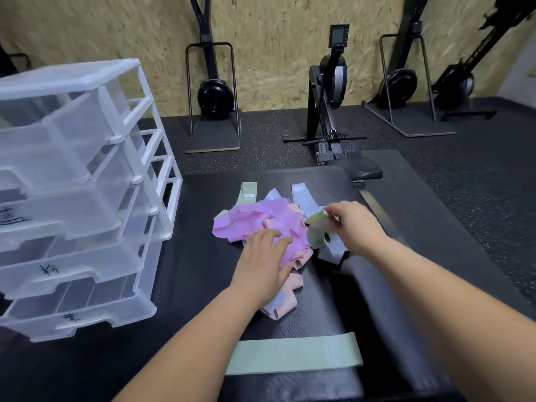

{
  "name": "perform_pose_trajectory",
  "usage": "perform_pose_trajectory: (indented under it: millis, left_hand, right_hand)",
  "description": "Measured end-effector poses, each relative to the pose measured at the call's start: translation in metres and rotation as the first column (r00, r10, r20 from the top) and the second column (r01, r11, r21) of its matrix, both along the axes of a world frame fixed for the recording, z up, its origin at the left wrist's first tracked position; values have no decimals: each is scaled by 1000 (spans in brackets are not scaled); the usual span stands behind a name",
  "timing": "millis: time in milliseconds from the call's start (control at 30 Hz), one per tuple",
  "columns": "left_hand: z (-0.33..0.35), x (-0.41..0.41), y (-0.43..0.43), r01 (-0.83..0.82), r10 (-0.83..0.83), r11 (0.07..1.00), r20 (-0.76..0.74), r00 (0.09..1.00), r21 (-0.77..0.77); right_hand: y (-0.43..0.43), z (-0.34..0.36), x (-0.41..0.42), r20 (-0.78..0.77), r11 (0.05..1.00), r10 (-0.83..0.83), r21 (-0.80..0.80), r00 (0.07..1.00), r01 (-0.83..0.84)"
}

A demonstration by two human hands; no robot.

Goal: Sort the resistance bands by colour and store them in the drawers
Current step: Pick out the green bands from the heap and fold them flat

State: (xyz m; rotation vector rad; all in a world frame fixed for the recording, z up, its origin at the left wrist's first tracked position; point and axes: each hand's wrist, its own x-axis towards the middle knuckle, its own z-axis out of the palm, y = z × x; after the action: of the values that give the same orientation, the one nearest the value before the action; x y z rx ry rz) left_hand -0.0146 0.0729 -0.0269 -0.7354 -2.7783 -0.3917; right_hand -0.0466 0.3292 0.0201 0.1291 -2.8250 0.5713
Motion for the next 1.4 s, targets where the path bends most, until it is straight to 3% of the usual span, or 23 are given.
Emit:
perform_pose_trajectory:
  millis: [200,333,467,633,767,1033,1200,1400]
  left_hand:
    - [48,13,8,-43,27,975,73,997,218]
    - [77,24,3,-84,35,911,127,991,403]
    - [103,36,-6,-112,60,867,121,991,485]
    - [128,48,-23,-151,53,837,197,979,526]
    - [136,58,-37,-187,40,819,270,962,542]
    - [153,61,-52,-153,106,843,119,987,516]
    - [167,56,-52,-38,-4,899,95,996,435]
    - [171,53,-59,-70,-27,804,154,988,590]
  right_hand:
    - [-8,63,15,-68,986,68,-147,995,-78]
    - [-27,94,38,-146,980,106,-150,983,-128]
    - [-46,116,60,-151,959,167,-203,974,-196]
    - [-63,128,79,-121,908,282,-285,952,-306]
    - [-71,123,93,-102,929,252,-252,962,-270]
    - [-86,112,104,44,985,163,-70,986,-160]
    - [-107,130,108,-96,934,292,-186,951,-306]
    - [-111,134,104,-147,967,226,-88,963,-240]
